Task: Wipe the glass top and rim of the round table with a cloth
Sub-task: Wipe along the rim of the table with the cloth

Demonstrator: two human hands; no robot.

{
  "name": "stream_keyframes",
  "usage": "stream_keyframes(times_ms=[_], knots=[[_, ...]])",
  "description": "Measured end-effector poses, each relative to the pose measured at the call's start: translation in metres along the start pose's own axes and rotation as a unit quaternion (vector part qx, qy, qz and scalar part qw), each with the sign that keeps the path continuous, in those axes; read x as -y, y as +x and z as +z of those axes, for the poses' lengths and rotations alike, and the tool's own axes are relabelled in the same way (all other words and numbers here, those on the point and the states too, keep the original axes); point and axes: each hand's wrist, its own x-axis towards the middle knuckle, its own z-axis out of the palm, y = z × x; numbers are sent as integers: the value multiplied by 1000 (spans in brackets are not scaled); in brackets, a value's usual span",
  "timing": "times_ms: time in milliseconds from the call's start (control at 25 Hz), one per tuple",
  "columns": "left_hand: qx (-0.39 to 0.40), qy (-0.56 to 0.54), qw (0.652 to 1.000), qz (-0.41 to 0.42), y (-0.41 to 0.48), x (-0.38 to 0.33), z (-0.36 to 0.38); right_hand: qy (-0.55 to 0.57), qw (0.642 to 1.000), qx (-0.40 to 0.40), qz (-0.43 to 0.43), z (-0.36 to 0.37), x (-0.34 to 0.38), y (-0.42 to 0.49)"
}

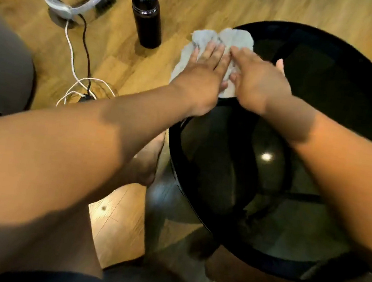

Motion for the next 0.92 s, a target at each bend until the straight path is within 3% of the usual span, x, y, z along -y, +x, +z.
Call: stream_keyframes(times_ms=[120, 280, 440, 720, 920], knots=[[-9, -2, 1000, 18, 34, 8, -11, -18, 999, -19, -20, -22, -17, 46], [-10, -22, 999, 31, 13, 4, -19, -16, 995, -66, -77, -21, -33, 28], [32, -73, 994, 74, -54, -11, -11, -13, 991, -97, -95, 9, -29, -59], [48, -70, 954, 288, -210, -71, 18, 51, 987, -74, -134, 49, -23, -284], [32, -62, 959, 273, -192, -73, 25, 15, 992, -90, -92, 53, -28, -268]])
